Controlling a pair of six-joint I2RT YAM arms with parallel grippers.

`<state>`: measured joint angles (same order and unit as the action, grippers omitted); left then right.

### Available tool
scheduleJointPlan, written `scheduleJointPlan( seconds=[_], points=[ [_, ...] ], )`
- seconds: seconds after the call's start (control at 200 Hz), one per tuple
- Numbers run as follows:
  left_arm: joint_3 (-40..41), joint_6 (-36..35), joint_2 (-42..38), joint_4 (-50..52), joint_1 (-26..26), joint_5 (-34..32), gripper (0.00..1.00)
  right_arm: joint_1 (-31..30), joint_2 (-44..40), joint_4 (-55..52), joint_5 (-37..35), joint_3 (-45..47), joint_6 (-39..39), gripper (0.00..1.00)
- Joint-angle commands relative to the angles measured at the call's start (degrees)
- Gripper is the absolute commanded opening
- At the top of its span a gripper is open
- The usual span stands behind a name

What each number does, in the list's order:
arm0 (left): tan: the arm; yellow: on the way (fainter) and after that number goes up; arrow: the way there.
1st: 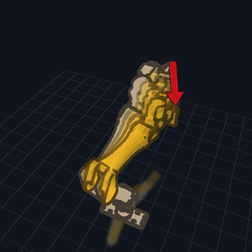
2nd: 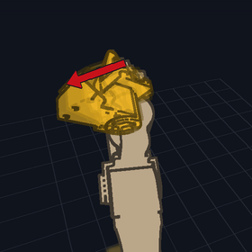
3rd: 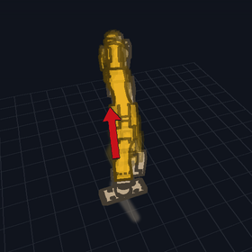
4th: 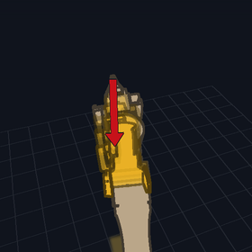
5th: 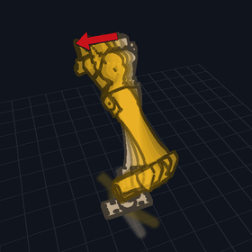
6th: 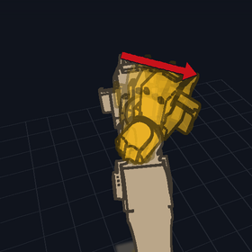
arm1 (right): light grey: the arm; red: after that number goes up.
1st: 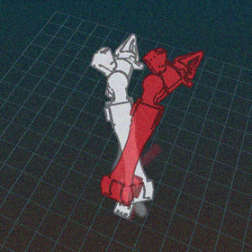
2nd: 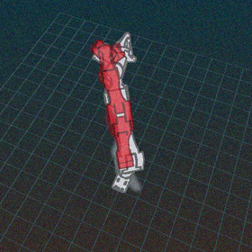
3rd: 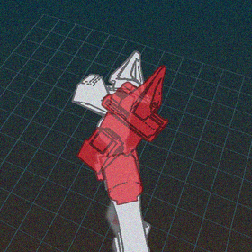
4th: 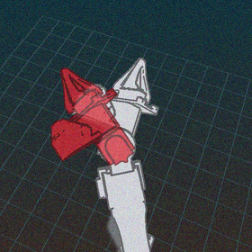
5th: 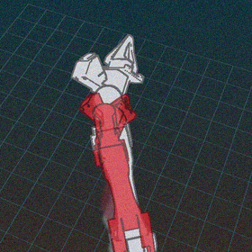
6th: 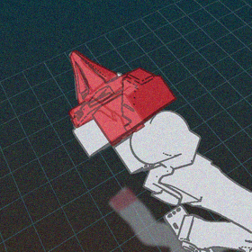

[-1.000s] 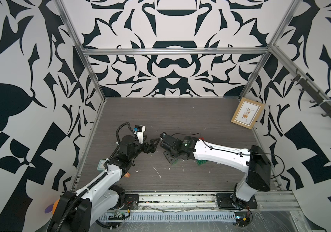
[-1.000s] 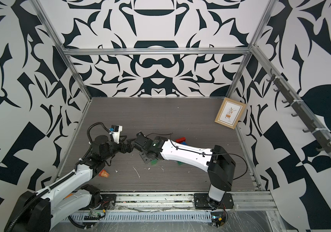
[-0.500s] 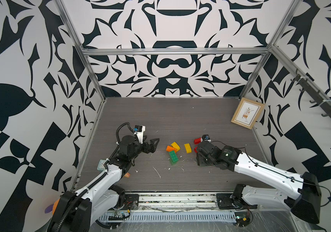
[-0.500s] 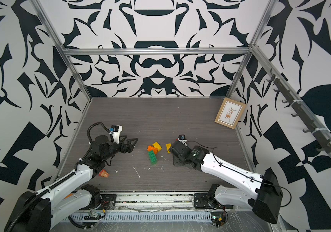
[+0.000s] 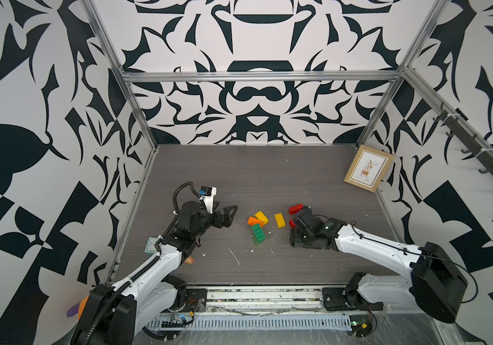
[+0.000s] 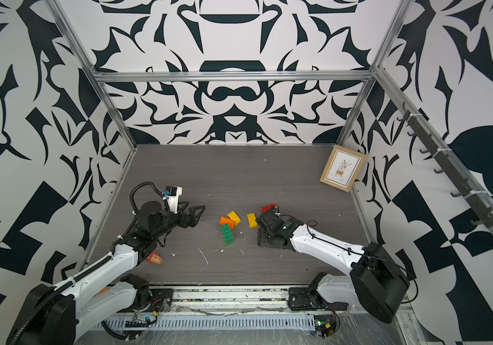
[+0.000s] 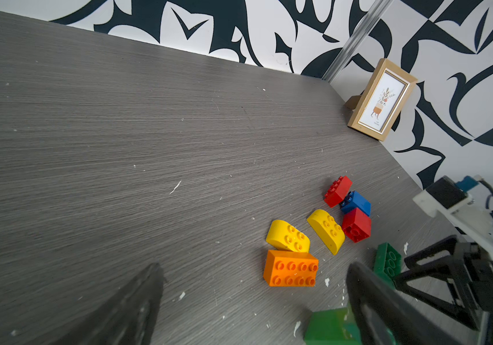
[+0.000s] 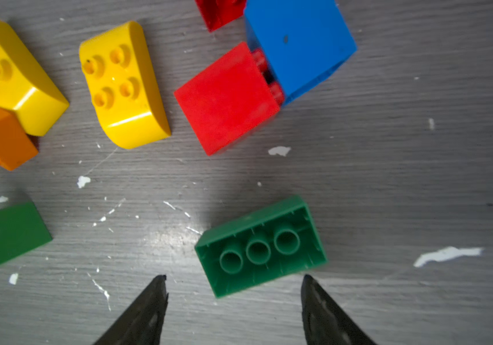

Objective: Assemble an ice cream with lego
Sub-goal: Pick up the lego brick from the center of the board.

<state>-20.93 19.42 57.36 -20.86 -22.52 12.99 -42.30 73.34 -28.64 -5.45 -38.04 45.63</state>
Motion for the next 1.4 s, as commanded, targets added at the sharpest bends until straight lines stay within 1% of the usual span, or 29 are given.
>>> scheduleJointPlan(
  seconds=[0.0,0.25,0.38,0.49,0.545,0.655,0.765,0.875,1.095,1.395],
  points=[
    [0.4,-0.7,-0.9,0.9,-0.2,-0.2,0.99,1.1,1.9,3.8,2.6,-0.3,-1.8,0.73],
    [0.3,-0.9,-1.1,1.2,-0.1,-0.3,0.99,1.2,5.9,2.8,2.0,-4.6,-6.2,0.75],
    [0.4,-1.0,-1.0,1.2,-0.2,-0.5,0.99,1.0,5.0,1.8,1.8,-6.2,-9.3,0.75],
    [0.4,-1.0,-1.0,1.2,-0.2,-0.7,0.99,1.0,1.7,-2.2,-1.2,-6.1,-8.6,0.75],
    [0.3,-1.0,-1.0,1.2,-0.2,-0.6,0.99,1.0,0.3,-5.7,-3.0,-6.2,-7.6,0.73],
    [0.3,-1.0,-0.8,1.0,-0.2,-0.6,0.99,0.9,-2.0,-9.2,-3.5,-5.5,-4.3,0.72],
    [0.3,-1.0,-0.9,1.0,-0.2,-0.3,0.99,-0.4,-3.7,-4.9,-1.4,-2.7,-0.2,0.71],
    [0.4,-0.9,-1.1,1.1,-0.2,-0.2,0.99,-1.6,-2.5,0.6,-0.1,-1.3,1.7,0.72],
    [0.4,-0.8,-1.7,1.3,-0.1,-0.3,0.99,-2.0,3.6,3.6,0.6,-2.8,1.1,0.75],
    [0.4,-0.9,-2.1,1.4,-0.2,-0.5,0.99,-2.0,10.9,6.6,1.8,-6.5,-1.5,0.75]
  ],
)
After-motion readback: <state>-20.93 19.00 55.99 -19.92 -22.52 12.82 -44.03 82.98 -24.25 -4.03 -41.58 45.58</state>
